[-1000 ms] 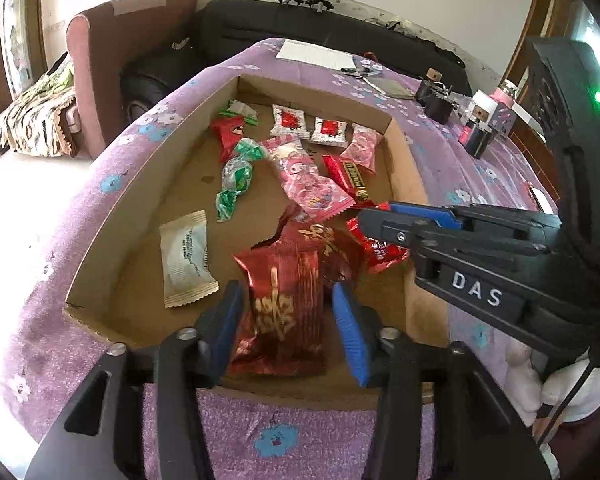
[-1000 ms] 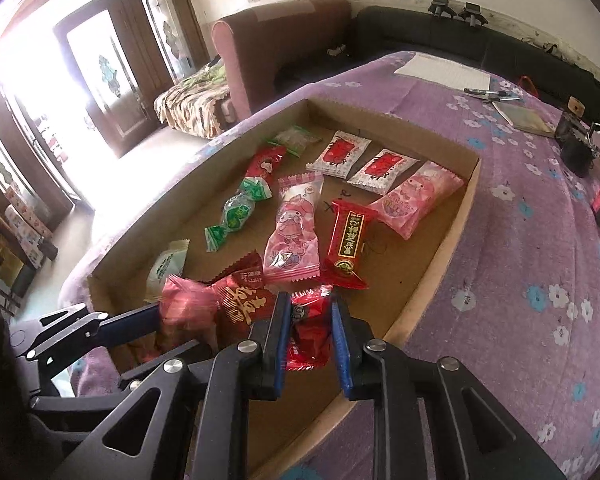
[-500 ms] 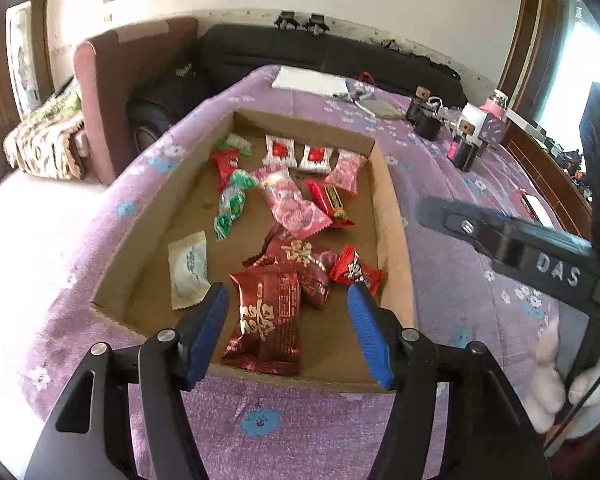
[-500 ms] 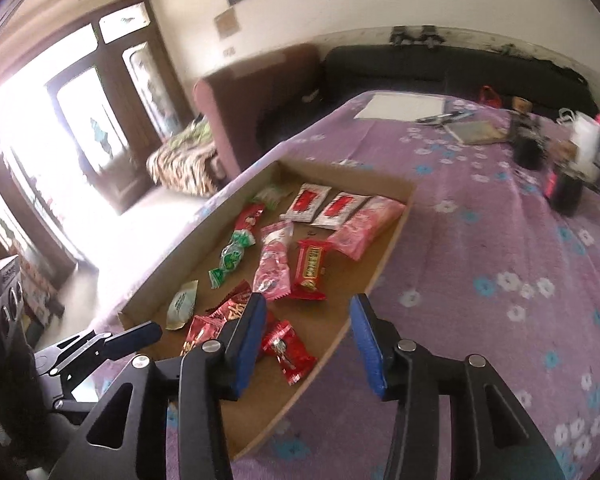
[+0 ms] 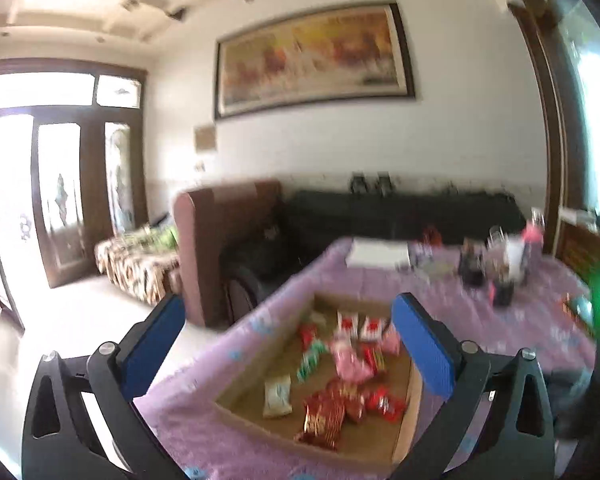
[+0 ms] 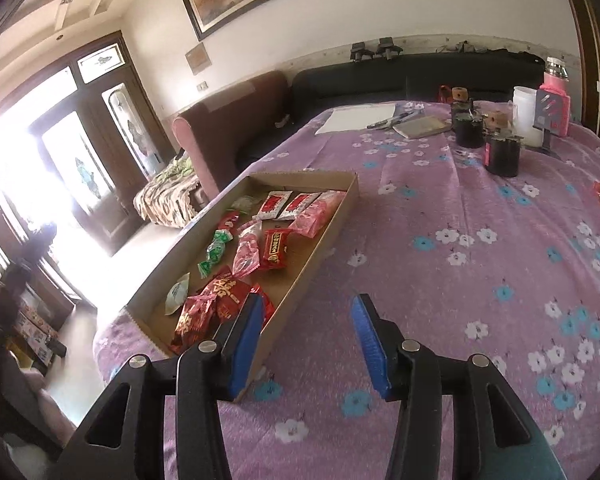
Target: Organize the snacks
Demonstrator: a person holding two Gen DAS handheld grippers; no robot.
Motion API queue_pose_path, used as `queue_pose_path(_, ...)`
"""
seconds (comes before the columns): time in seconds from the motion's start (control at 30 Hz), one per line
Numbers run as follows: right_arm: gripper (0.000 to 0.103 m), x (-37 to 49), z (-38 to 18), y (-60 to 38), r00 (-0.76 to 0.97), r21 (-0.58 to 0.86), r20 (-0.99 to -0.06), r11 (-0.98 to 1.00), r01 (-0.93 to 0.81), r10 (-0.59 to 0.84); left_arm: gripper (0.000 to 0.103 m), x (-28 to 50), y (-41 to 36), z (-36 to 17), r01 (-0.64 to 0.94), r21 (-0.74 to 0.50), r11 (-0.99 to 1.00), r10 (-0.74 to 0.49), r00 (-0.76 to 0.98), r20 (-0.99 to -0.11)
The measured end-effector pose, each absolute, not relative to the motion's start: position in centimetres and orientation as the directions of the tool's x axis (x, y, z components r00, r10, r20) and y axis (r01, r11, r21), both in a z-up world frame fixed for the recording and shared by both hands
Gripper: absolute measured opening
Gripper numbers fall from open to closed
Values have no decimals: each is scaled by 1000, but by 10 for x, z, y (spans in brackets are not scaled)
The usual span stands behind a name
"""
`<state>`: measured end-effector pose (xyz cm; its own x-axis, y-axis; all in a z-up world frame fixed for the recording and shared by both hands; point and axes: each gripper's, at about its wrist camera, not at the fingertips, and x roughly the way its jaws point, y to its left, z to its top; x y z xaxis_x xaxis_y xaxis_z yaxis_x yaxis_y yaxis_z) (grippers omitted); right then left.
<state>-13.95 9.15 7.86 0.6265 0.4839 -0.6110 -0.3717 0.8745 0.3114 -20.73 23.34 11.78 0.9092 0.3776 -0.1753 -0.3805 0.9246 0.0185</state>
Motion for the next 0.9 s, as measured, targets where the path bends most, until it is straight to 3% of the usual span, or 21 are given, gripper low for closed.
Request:
queue_pose_path(0.13, 51, -152, 82, 92, 637, 296, -597, 872, -390, 488, 103, -210, 234, 118, -454, -3, 891, 447, 878, -172)
queue_pose_path(0.3, 57, -164, 81, 96, 645, 268, -587, 869, -415, 489, 103, -174, 244, 92, -412, -11, 911, 371, 830, -416)
queue_pose_path(0.43, 60, -170, 78, 103, 650, 224, -599, 877, -425, 468, 103, -158, 247, 73, -402, -42, 915, 319, 783, -534)
queue_pose_path(0.9, 63, -176, 58, 136, 620, 138, -654, 874, -465, 433, 103, -142, 246, 47, -376, -15, 926, 280, 713, -643)
